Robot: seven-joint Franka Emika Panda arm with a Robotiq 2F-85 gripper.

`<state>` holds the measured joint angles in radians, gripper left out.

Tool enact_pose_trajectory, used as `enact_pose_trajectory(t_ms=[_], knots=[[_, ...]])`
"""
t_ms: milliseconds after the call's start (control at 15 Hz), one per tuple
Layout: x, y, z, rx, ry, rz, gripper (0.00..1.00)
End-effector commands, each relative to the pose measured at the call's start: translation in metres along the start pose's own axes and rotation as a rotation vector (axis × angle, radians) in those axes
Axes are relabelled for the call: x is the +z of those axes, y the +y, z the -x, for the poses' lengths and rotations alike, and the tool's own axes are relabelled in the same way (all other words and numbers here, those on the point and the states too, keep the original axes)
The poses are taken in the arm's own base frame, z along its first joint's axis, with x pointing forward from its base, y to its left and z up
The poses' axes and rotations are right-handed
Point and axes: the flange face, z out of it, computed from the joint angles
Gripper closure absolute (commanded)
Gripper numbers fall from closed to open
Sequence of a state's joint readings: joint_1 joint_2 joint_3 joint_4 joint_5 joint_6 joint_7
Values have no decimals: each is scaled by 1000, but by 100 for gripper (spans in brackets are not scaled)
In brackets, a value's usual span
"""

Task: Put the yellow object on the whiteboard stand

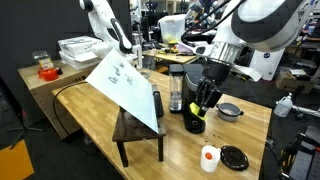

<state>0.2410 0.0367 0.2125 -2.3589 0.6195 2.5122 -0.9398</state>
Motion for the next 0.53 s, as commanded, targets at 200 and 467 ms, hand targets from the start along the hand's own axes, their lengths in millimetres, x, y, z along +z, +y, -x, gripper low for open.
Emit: enact_pose_trajectory(t_ms=[200,467], knots=[[19,26,-44,-83,13,26,72],[17,63,-64,-108,43,85,72]])
